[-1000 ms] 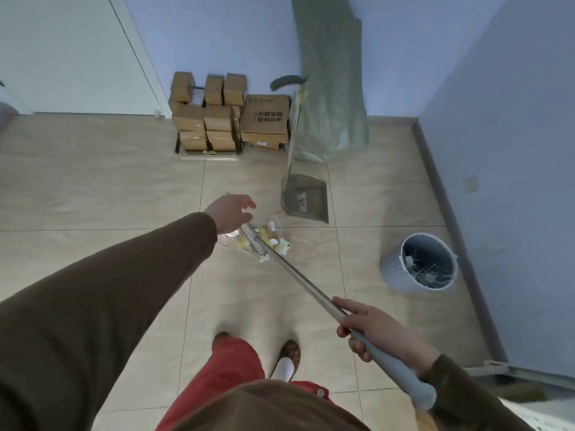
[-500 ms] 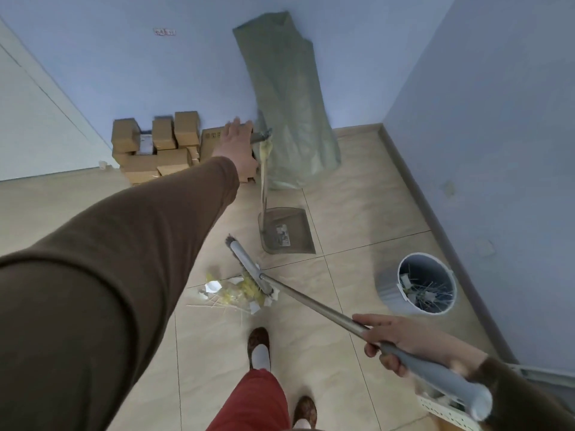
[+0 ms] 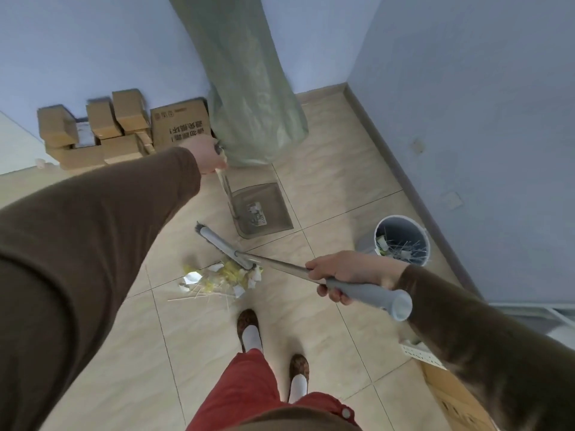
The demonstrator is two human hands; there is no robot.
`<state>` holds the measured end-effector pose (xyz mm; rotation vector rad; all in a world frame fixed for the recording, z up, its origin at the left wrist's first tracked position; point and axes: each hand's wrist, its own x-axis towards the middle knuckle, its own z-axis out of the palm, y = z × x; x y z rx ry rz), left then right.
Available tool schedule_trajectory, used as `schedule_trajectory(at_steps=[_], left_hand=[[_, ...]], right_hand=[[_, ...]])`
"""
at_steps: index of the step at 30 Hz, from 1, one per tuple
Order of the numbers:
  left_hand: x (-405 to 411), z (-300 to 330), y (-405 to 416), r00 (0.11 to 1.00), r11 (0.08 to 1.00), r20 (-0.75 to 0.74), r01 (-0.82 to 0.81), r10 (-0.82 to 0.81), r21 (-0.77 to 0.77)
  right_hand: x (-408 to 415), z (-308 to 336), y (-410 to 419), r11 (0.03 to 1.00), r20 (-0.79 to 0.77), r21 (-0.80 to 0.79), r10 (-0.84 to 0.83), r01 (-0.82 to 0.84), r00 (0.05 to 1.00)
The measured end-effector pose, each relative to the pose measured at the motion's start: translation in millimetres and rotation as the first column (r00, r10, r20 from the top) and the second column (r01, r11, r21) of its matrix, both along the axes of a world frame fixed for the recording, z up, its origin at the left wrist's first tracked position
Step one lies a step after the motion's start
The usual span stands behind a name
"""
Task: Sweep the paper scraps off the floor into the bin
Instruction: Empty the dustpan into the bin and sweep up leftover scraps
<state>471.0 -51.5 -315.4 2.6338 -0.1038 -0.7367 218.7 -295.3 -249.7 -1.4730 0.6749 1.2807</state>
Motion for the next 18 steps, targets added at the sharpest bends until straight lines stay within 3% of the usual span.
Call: schedule_trajectory(at_steps=[3,7,13,18], left_hand=[[-29,16,28,0.99,0.993,0.088,-0.103,0.109,-0.064],[-91,47,78,0.941,0.946,0.133,-0.294,0.311,-0.134],[-201,84,147,0.818,0.827,0.152,-0.523,0.555,-0.206],[-292,108,190,0.773,0.783,0.127,-0.608,0.622,-0.132]], right_hand=[[-7,-2,-15,0.982,0.073,-0.049,0.187,-0.184,0.98],[-25,-8,-43,0.954,0.134,-0.1,0.294,-0.282,0.946],[-42,-16,-56,0.961,0.137,-0.159,0.247,-0.225,0.959],[-49,-29,-36,0.977,0.123,-0.183,0.136,-0.112,0.983]])
